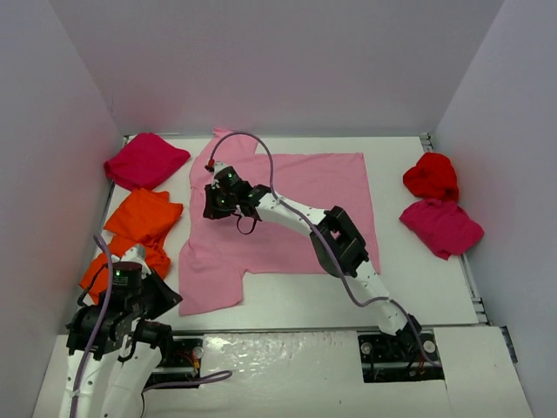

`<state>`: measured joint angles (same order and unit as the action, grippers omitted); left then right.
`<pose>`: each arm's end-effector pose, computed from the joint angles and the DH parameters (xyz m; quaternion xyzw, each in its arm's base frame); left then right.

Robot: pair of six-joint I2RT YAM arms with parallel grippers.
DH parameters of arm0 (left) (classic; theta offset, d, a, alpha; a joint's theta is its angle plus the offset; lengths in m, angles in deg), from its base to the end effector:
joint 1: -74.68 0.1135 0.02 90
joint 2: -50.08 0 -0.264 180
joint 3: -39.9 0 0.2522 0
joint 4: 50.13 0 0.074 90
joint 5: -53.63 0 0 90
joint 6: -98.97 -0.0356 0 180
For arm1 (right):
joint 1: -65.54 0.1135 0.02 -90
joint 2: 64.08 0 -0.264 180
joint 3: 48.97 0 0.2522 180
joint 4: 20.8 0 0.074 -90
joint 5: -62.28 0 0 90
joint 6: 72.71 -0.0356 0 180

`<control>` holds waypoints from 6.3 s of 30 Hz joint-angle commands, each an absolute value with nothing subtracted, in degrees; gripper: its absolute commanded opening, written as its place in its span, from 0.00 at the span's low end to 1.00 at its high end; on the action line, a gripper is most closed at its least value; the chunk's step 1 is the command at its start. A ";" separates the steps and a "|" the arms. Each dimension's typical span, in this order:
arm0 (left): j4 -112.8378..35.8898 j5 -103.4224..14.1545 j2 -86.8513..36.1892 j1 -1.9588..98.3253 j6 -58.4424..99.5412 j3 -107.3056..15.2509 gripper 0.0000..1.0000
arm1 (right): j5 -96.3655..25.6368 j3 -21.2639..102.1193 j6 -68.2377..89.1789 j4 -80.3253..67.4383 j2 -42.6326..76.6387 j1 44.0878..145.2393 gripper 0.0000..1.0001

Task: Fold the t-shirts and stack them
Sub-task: Flatten the tshirt out

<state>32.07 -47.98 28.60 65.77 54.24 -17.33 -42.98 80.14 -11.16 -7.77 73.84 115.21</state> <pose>0.0523 -0.0154 0.2786 -0.2526 0.8895 -0.2517 0.2858 0.3590 0.4373 0.2115 -0.2243 0.7932 0.4354 0.3620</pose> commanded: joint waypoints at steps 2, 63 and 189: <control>27.00 -48.73 26.38 66.14 53.14 -20.68 0.00 | -49.19 84.72 -8.37 -13.19 77.41 114.06 0.00; 5.62 -22.70 -26.33 58.92 60.77 -22.90 0.00 | -58.02 68.30 -10.84 -24.35 74.03 110.33 0.00; 15.85 -9.10 -33.80 48.32 68.64 -27.41 0.00 | -71.06 82.30 -19.98 -36.31 84.64 110.97 0.00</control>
